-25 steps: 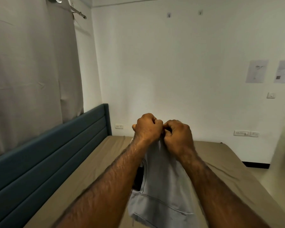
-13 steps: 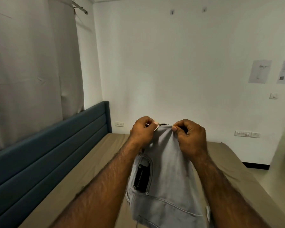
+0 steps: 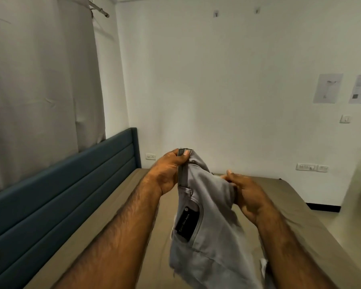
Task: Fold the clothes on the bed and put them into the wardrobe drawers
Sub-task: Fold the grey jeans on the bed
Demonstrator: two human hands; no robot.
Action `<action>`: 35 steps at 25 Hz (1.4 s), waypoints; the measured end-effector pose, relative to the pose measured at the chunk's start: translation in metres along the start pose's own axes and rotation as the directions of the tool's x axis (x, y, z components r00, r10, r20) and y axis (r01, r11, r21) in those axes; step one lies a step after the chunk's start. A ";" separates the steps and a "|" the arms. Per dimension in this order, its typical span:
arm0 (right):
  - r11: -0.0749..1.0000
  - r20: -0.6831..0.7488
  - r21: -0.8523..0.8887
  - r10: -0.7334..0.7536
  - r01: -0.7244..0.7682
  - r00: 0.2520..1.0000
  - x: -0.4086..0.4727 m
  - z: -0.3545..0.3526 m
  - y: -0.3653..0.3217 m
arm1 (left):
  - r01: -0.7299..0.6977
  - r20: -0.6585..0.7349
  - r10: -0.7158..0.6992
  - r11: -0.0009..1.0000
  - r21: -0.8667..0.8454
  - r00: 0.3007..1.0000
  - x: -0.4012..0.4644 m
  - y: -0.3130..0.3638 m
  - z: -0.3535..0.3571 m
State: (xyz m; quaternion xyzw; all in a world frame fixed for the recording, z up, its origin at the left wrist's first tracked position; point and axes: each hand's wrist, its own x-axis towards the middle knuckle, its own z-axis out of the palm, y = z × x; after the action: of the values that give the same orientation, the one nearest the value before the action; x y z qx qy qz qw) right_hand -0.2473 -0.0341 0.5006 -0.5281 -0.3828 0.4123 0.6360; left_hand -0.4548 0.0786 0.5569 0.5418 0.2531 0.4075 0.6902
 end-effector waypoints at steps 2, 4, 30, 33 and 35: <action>0.991 0.138 -0.068 0.124 -0.116 0.983 -0.004 -0.001 0.002 | -0.037 0.046 0.029 0.984 0.173 0.999 -0.001 0.003 0.016; 0.987 0.218 -0.093 0.152 -0.135 0.964 -0.008 0.001 0.004 | -0.087 0.088 0.066 0.962 0.260 0.994 -0.002 0.003 0.029; 0.751 -0.118 -0.616 -0.384 0.236 0.916 -0.026 0.050 0.008 | 0.133 -0.197 0.186 0.307 0.942 0.963 -0.010 -0.018 0.037; 0.577 -0.045 -0.766 -0.488 0.284 0.872 -0.035 0.054 0.016 | 0.262 -0.330 0.089 0.435 0.862 0.940 -0.007 -0.031 0.027; 0.546 -0.047 -0.790 -0.507 0.279 0.861 -0.036 0.053 0.018 | 0.265 -0.335 0.074 0.463 0.846 0.939 -0.006 -0.037 0.022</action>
State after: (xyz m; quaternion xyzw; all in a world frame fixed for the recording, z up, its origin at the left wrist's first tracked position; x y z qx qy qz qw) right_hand -0.3116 -0.0469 0.4887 -0.6950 -0.5384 -0.0180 0.4762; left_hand -0.4300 0.0590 0.5275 0.7287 0.5668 0.2615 0.2816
